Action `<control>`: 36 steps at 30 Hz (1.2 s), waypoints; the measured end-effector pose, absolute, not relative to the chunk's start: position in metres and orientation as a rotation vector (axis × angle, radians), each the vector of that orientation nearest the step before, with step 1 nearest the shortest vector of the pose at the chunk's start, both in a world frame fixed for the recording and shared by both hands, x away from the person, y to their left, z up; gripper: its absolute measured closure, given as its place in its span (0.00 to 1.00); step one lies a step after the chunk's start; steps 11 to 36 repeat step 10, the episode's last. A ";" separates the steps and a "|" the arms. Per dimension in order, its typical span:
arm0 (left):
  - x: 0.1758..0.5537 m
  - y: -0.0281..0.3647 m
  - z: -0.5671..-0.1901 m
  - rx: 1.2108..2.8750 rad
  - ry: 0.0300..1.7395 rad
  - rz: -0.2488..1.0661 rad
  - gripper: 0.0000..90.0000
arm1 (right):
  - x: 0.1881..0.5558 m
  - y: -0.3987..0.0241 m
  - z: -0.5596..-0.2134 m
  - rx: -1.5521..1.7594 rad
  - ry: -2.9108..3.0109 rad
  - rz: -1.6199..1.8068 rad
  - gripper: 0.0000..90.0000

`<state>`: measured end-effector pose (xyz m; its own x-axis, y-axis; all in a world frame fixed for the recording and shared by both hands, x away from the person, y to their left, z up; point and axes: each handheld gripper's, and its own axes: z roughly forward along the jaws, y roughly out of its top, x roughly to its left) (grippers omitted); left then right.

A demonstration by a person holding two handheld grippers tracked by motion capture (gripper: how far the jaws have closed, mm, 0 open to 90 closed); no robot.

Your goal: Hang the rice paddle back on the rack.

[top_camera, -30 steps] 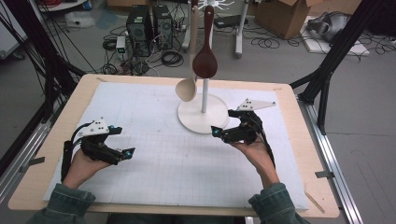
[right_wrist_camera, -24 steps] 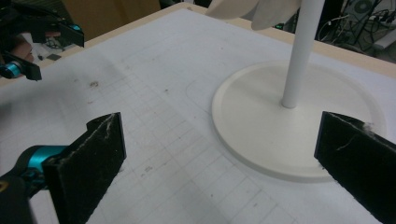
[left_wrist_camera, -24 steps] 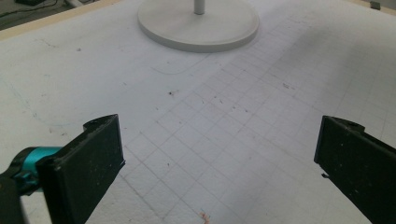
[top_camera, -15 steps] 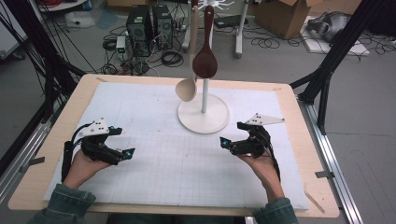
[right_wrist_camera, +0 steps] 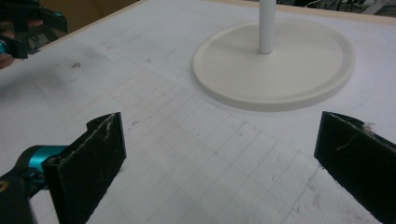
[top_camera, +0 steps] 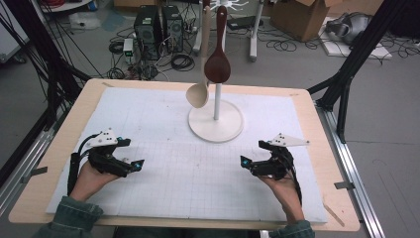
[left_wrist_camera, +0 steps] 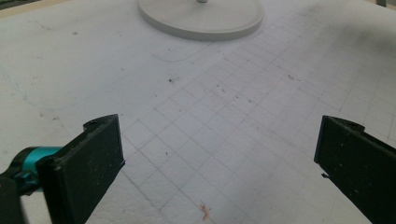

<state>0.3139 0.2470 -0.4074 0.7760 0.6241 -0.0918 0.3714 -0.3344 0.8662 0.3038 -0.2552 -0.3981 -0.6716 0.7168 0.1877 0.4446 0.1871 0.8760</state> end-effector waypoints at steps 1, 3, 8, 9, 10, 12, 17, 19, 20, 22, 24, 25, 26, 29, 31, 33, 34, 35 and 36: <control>0.314 0.248 -0.408 1.956 0.752 0.318 0.02 | 0.302 -0.256 -0.400 1.113 2.204 1.475 0.01; 0.314 0.249 -0.408 1.949 0.754 0.316 0.02 | 0.300 -0.257 -0.403 1.117 2.196 1.479 0.01; 0.314 0.250 -0.413 1.943 0.756 0.315 0.02 | 0.293 -0.258 -0.410 1.124 2.195 1.466 0.01; 0.314 0.249 -0.414 1.940 0.756 0.315 0.02 | 0.292 -0.257 -0.412 1.117 2.190 1.468 0.01; 0.314 0.249 -0.415 1.938 0.756 0.315 0.02 | 0.291 -0.256 -0.413 1.115 2.189 1.469 0.01; 0.314 0.249 -0.415 1.938 0.756 0.315 0.02 | 0.291 -0.256 -0.413 1.115 2.189 1.469 0.01; 0.314 0.249 -0.415 1.938 0.756 0.315 0.02 | 0.291 -0.256 -0.413 1.115 2.189 1.469 0.01; 0.314 0.249 -0.415 1.938 0.756 0.315 0.02 | 0.291 -0.256 -0.413 1.115 2.189 1.469 0.01; 0.314 0.249 -0.415 1.938 0.756 0.315 0.02 | 0.291 -0.256 -0.413 1.115 2.189 1.469 0.01; 0.314 0.249 -0.415 1.938 0.756 0.315 0.02 | 0.291 -0.256 -0.413 1.115 2.189 1.469 0.01; 0.314 0.249 -0.415 1.938 0.756 0.315 0.02 | 0.291 -0.256 -0.413 1.115 2.189 1.469 0.01; 0.314 0.249 -0.415 1.938 0.756 0.315 0.02 | 0.291 -0.256 -0.413 1.115 2.189 1.469 0.01; 0.314 0.249 -0.415 1.938 0.756 0.315 0.02 | 0.291 -0.256 -0.413 1.115 2.189 1.469 0.01; 0.314 0.249 -0.415 1.938 0.756 0.315 0.02 | 0.291 -0.256 -0.413 1.115 2.189 1.469 0.01; 0.314 0.249 -0.415 1.938 0.756 0.315 0.02 | 0.291 -0.256 -0.413 1.115 2.189 1.469 0.01; 0.314 0.249 -0.415 1.938 0.756 0.315 0.02 | 0.291 -0.256 -0.413 1.115 2.189 1.469 0.01; 0.314 0.249 -0.415 1.938 0.756 0.315 0.02 | 0.291 -0.256 -0.413 1.115 2.189 1.469 0.01; 0.314 0.249 -0.415 1.938 0.756 0.315 0.02 | 0.291 -0.256 -0.413 1.115 2.189 1.469 0.01; 0.314 0.249 -0.415 1.938 0.756 0.315 0.02 | 0.291 -0.256 -0.413 1.115 2.189 1.469 0.01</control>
